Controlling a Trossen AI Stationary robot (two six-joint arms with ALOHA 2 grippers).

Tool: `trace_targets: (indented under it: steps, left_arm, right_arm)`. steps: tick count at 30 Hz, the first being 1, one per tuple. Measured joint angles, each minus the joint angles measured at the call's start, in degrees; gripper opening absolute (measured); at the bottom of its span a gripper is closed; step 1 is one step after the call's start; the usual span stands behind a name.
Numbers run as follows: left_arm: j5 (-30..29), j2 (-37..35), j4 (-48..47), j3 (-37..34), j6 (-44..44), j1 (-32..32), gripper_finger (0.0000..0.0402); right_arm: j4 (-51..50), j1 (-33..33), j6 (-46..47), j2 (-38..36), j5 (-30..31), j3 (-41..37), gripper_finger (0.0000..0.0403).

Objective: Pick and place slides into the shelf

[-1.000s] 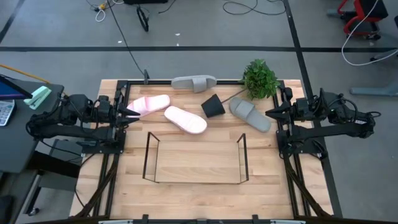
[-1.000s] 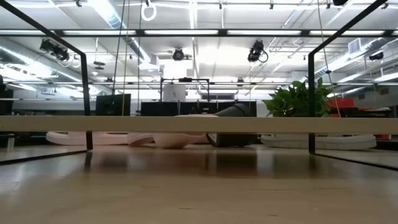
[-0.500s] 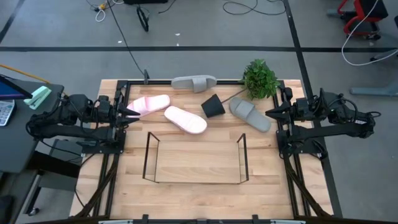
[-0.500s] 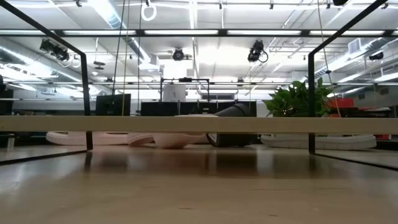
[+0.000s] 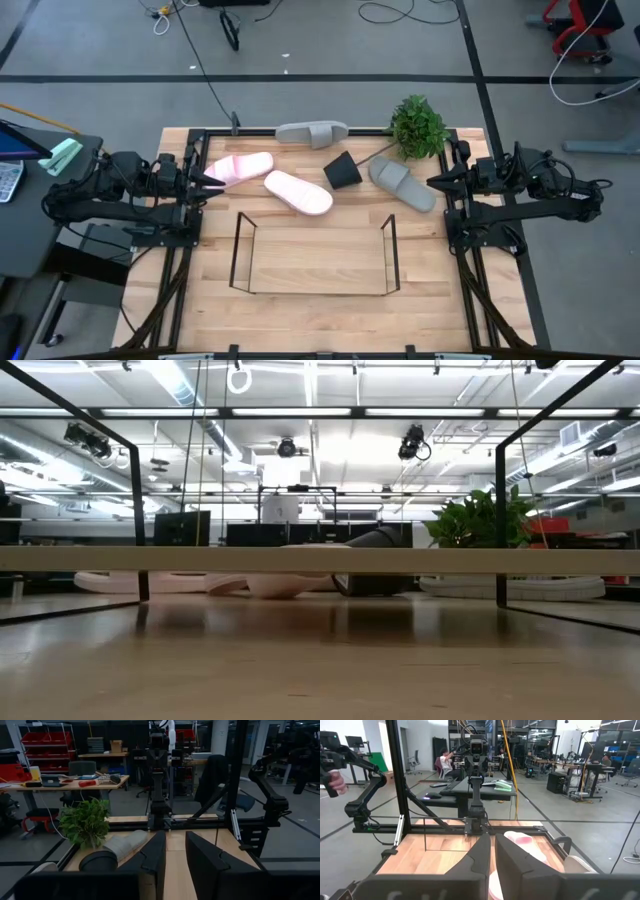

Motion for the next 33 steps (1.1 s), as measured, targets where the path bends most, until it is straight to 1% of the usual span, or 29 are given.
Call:
trace_targets:
  steps: [9,21,25,28,33]
  left_arm:
    - [-0.02,0.00,0.00,0.00,0.00,0.00,0.0089]
    - [-0.02,0.00,0.00,0.00,0.72,0.00,0.0078]
    - [-0.01,0.00,0.00,0.00,-1.31,-0.01,0.0083]
    - [-0.02,0.00,0.00,0.00,-0.99,0.00,0.0084]
    - [-0.39,0.00,0.04,0.00,-2.75,0.00,0.0075]
  right_arm:
    - [0.00,0.00,0.00,-0.02,0.00,0.00,0.0034]
    - [0.00,0.00,0.02,0.00,0.02,0.00,0.0034]
    - [0.00,-0.02,0.00,-0.02,0.02,-0.02,0.0034]
    - [0.00,0.00,0.01,-0.02,0.02,0.00,0.0034]
    - [0.00,-0.02,0.00,0.00,0.02,-0.02,0.0034]
